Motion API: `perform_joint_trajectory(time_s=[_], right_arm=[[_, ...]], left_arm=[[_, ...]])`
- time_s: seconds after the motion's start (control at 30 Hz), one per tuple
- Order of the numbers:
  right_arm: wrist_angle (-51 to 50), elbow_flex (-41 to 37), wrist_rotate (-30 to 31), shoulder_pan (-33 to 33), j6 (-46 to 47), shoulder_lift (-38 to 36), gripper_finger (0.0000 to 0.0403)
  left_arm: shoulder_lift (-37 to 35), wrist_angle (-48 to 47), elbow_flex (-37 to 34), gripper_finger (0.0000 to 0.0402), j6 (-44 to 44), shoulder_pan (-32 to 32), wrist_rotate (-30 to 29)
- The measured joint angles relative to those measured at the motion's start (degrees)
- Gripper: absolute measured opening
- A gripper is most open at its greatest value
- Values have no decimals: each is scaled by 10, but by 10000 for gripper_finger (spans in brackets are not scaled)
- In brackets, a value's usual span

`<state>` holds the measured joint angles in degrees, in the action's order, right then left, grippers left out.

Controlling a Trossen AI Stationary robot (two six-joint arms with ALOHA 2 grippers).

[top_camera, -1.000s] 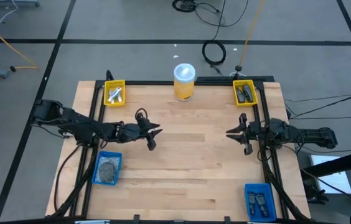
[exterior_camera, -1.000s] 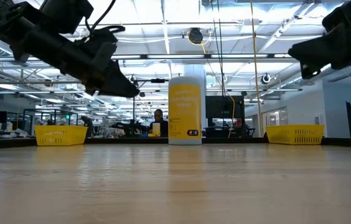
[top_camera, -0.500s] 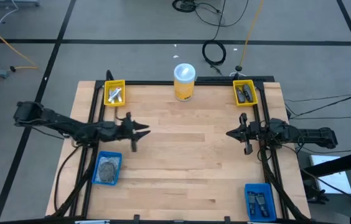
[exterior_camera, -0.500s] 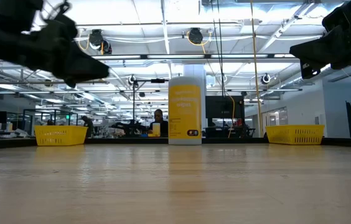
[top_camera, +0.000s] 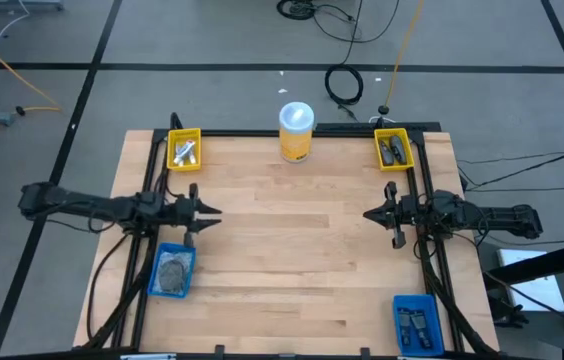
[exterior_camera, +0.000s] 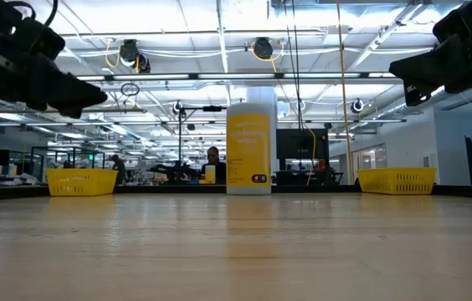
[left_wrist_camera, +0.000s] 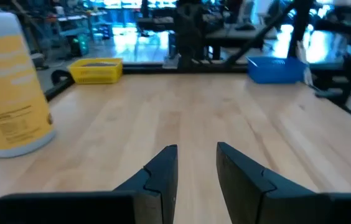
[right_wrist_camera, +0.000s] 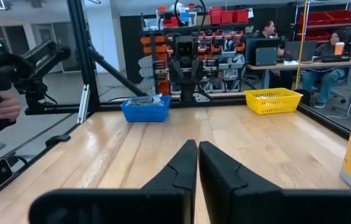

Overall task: Pick & Place Travel size toiletries
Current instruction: Return to Home Position

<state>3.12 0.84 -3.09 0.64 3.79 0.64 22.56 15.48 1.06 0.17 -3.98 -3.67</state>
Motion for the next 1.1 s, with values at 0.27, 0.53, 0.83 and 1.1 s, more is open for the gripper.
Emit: perform_joint_trajectory(time_s=[0.27,0.53,0.83,1.1], right_arm=[[0,0,0,0,0,0,9],[1,0,0,0,0,0,7],[1,0,0,0,0,0,6],[1,0,0,0,0,0,8]], left_arm=[[-127,-96,0,108,11,8,67],[-192,-154,1,108,9,7,36],[-184,-152,1,108,-33,7,36],[-184,-152,1,108,-35,7,36]])
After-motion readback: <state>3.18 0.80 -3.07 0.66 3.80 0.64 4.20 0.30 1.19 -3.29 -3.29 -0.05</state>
